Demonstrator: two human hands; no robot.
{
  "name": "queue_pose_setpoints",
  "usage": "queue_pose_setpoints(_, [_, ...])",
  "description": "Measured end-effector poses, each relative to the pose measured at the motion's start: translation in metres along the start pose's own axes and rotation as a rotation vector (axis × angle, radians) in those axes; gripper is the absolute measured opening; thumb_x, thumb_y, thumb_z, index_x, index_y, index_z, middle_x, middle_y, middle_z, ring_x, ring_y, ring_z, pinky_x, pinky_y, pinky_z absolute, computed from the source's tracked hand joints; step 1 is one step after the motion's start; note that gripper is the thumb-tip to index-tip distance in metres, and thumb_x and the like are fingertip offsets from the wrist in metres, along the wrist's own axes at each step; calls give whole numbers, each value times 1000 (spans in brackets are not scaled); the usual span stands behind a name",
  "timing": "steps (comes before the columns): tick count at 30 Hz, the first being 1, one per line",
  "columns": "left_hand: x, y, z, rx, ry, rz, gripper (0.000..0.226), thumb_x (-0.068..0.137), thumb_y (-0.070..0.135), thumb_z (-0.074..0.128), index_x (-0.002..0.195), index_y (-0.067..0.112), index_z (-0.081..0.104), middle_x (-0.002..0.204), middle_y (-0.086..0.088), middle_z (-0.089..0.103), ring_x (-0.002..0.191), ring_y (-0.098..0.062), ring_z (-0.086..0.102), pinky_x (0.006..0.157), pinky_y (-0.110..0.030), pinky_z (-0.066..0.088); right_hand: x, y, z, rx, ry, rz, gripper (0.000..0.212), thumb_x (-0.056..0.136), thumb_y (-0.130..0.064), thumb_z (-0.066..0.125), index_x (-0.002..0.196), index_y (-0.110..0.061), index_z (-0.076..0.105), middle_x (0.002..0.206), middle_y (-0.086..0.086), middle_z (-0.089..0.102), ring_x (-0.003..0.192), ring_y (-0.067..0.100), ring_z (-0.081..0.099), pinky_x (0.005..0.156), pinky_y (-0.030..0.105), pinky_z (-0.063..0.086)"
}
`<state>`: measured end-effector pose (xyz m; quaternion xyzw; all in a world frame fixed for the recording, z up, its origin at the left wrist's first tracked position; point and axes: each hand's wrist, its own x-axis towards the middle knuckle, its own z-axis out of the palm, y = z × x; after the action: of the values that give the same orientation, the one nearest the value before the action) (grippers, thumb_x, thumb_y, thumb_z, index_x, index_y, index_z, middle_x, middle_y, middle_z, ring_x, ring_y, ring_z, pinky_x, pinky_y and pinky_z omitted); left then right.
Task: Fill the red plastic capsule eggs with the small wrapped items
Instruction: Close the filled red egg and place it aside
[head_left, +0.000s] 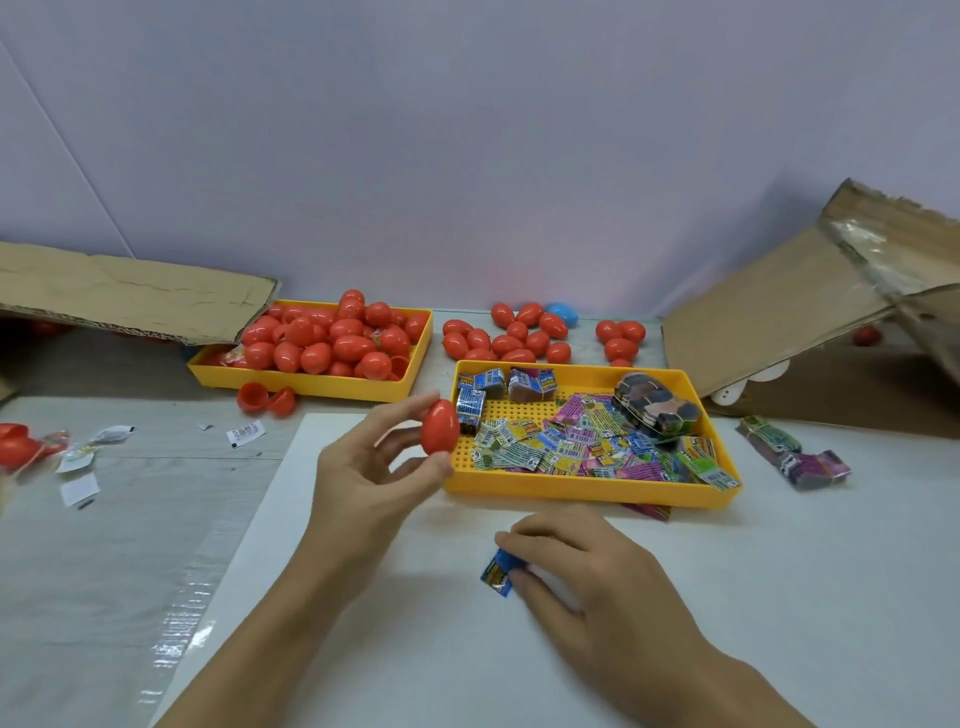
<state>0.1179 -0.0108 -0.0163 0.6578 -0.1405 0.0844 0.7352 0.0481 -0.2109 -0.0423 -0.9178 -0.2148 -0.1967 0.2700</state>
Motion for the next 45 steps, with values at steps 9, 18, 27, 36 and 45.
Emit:
queue_pose_setpoints(9, [-44, -4, 27, 84, -290, 137, 48, 78, 3, 76, 120, 26, 68, 114, -5, 72, 99, -28, 67, 72, -30, 55, -2, -16, -34, 791, 182, 486, 30, 82, -50, 64, 109, -38, 72, 75, -5, 71, 54, 8, 61, 48, 17, 44])
queue_pose_setpoints(18, [-55, -2, 38, -64, -182, 3, 30, 83, 29, 70, 112, 22, 70, 95, -12, 67, 75, -24, 67, 60, -32, 57, 0, -22, -42, 939, 242, 467, 22, 80, -32, 70, 99, -22, 77, 75, 10, 73, 54, 20, 65, 39, 25, 46])
queue_pose_setpoints(27, [-56, 8, 47, -146, -107, -89, 15, 87, 28, 70, 98, 18, 71, 84, -12, 70, 69, -30, 71, 59, -35, 61, -2, -22, -36, 940, 166, 385, 31, 82, -16, 71, 110, -27, 75, 95, 4, 76, 84, 26, 73, 53, 28, 56])
queue_pose_setpoints(36, [-59, 3, 46, -81, -208, 30, 36, 77, 13, 77, 111, 24, 71, 110, -6, 73, 103, -29, 70, 82, -30, 58, 0, -19, -46, 845, 167, 472, 22, 82, -46, 69, 91, -27, 78, 70, 5, 69, 56, 17, 64, 37, 27, 46])
queue_pose_setpoints(45, [-54, 8, 45, -245, -194, -210, 35, 86, 41, 60, 102, 12, 71, 94, -17, 66, 75, -27, 65, 62, -34, 56, -4, -19, -38, 736, 164, 363, 32, 79, -20, 76, 107, -34, 73, 99, -9, 73, 91, 19, 69, 52, 32, 58])
